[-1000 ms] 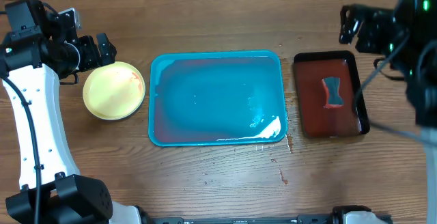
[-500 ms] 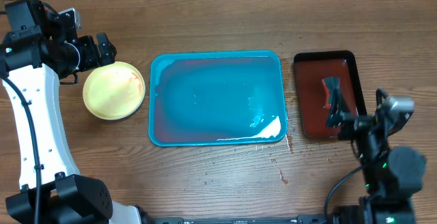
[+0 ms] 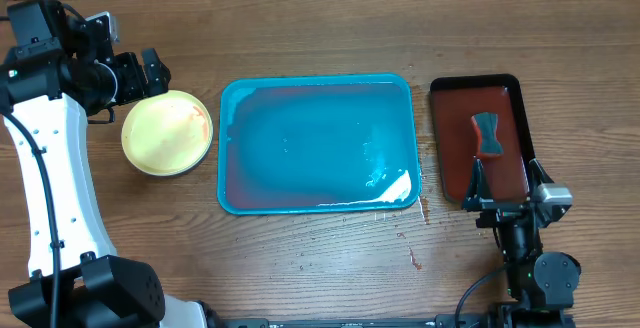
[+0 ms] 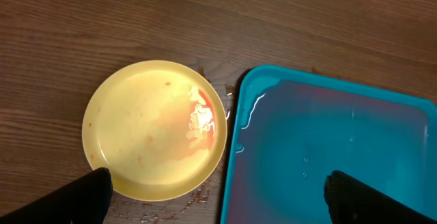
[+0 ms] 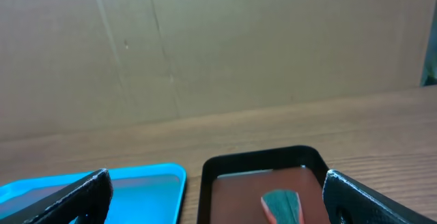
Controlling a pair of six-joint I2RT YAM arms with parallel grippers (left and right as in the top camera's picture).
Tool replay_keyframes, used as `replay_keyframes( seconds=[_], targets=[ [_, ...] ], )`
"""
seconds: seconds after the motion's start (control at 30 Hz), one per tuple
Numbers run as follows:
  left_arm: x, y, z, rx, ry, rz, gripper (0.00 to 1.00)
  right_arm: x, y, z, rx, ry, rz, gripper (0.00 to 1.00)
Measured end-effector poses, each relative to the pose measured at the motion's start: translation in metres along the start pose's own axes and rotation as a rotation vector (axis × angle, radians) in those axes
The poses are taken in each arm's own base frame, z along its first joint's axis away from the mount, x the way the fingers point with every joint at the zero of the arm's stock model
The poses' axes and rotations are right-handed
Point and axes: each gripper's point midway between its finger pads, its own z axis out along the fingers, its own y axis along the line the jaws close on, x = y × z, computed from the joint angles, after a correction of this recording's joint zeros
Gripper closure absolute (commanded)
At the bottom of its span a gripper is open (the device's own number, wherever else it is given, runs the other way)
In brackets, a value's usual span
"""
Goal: Clean dirty plates on tray and stack at the side
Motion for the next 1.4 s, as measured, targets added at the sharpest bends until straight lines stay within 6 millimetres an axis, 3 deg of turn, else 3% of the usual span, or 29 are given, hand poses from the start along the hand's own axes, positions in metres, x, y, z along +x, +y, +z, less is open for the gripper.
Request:
replay_keyframes(
  seconds=[0.2,1.4],
  targets=[
    [0.0,0.0,0.0,0.0,0.0,0.0,0.0,0.019,-0.003,-0.004,0.013,0.07,0.003,0.0],
    [0.0,0.0,0.0,0.0,0.0,0.0,0.0,0.019,-0.004,-0.004,0.016,0.066,0.003,0.0]
  ],
)
